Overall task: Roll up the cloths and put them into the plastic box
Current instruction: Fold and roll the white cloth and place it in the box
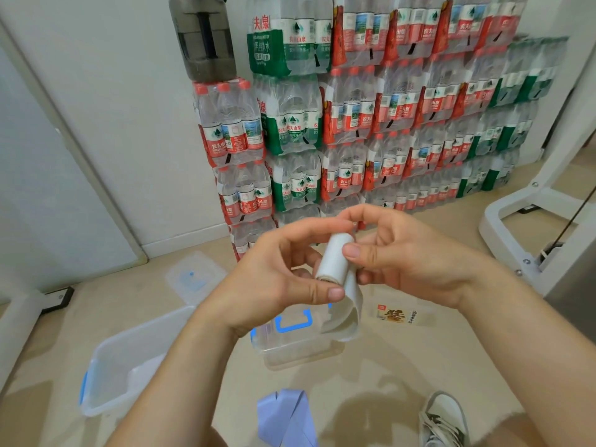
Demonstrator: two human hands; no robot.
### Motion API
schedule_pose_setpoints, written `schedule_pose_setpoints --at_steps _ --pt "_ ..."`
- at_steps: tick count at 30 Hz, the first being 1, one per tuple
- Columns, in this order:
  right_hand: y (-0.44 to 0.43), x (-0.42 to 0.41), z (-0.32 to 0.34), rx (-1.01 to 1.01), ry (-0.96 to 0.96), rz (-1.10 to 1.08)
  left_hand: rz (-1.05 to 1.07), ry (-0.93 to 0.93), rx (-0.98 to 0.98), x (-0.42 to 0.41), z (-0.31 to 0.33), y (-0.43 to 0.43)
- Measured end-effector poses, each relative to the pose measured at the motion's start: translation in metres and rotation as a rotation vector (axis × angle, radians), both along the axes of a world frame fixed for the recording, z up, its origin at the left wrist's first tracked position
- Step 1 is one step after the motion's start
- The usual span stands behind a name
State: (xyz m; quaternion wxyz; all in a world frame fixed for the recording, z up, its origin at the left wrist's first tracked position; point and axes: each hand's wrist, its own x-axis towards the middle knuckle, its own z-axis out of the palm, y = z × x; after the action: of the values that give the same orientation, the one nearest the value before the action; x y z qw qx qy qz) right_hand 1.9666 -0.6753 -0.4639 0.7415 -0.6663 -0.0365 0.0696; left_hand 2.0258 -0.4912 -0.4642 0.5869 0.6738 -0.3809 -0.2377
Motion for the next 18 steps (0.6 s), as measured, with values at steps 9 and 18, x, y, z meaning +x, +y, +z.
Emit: schedule_pose_setpoints --at_steps 9,18 --pt "0.0029 -0.0003 -0.0025 -0.216 0.097 -0.007 0.155 -0.286 0.244 -0.0023 -0.0009 0.0012" --pt "0.0064 0.0036 -0.0057 -0.291 0.075 -0.171 0.183 -0.379 0.362 0.0005 -0.0021 0.0003"
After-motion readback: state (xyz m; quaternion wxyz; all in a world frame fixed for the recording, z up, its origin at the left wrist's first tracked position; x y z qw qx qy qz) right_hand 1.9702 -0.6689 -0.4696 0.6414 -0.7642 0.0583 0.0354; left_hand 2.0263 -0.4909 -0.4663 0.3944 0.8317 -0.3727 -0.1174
